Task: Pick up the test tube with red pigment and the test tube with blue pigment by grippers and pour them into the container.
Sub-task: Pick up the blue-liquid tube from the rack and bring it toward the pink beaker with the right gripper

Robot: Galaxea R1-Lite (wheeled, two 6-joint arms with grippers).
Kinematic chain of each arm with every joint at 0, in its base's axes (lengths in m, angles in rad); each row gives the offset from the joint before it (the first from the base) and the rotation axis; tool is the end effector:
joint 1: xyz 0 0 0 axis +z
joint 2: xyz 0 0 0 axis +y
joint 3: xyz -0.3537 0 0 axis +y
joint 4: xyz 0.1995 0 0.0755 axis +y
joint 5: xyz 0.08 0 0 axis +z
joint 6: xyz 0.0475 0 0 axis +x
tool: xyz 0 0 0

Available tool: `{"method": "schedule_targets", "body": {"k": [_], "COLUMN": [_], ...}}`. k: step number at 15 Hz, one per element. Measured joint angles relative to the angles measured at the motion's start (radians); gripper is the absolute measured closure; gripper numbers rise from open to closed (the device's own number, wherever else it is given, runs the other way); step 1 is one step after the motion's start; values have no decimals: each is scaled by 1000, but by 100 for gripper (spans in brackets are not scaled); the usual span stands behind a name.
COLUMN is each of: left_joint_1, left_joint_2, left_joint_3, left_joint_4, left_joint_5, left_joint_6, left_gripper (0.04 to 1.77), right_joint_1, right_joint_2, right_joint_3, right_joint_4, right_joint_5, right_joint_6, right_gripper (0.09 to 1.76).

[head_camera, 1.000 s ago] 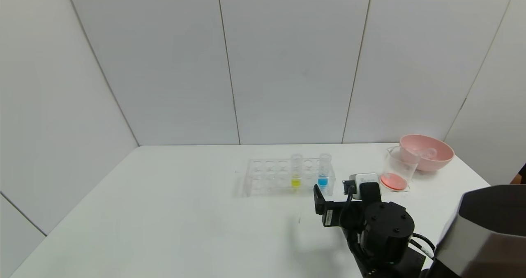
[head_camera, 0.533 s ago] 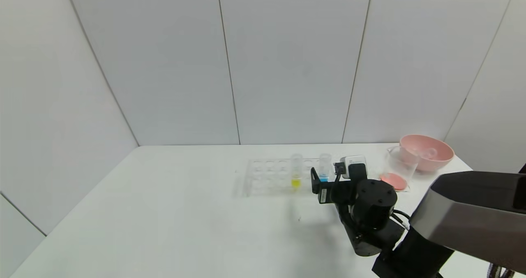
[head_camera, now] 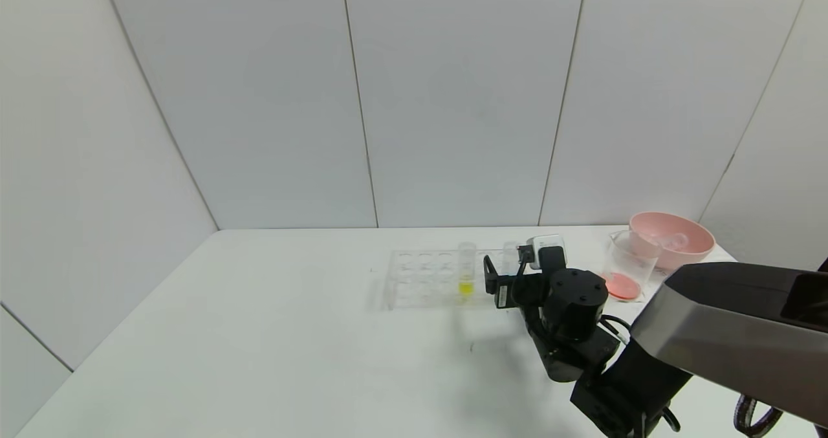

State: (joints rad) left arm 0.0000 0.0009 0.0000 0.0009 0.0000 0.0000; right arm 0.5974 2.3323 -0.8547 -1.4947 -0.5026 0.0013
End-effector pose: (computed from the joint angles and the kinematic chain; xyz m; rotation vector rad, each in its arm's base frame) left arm -0.0266 0.0000 0.0754 0.0000 0.0018 0.0000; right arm 0.3927 0.2395 0.0665 0.0102 -0.0145 0.0948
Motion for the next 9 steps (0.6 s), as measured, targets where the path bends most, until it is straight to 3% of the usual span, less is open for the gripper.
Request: {"method": "schedule_targets", "body": {"k": [8, 9], "left_joint_1": [0, 0], "left_joint_2": [0, 0], "left_joint_3": [0, 0], "left_joint_4": [0, 0], "left_joint_5": [0, 0], "left_joint_6": [0, 0], "left_gripper": [5, 5], "right_joint_1": [-3, -3], "right_joint_2": [8, 9], "right_joint_3": [-14, -14], "right_joint_4": [0, -1], "right_joint_5": [0, 1], "right_joint_6": [0, 0], "right_gripper": [14, 35]}}
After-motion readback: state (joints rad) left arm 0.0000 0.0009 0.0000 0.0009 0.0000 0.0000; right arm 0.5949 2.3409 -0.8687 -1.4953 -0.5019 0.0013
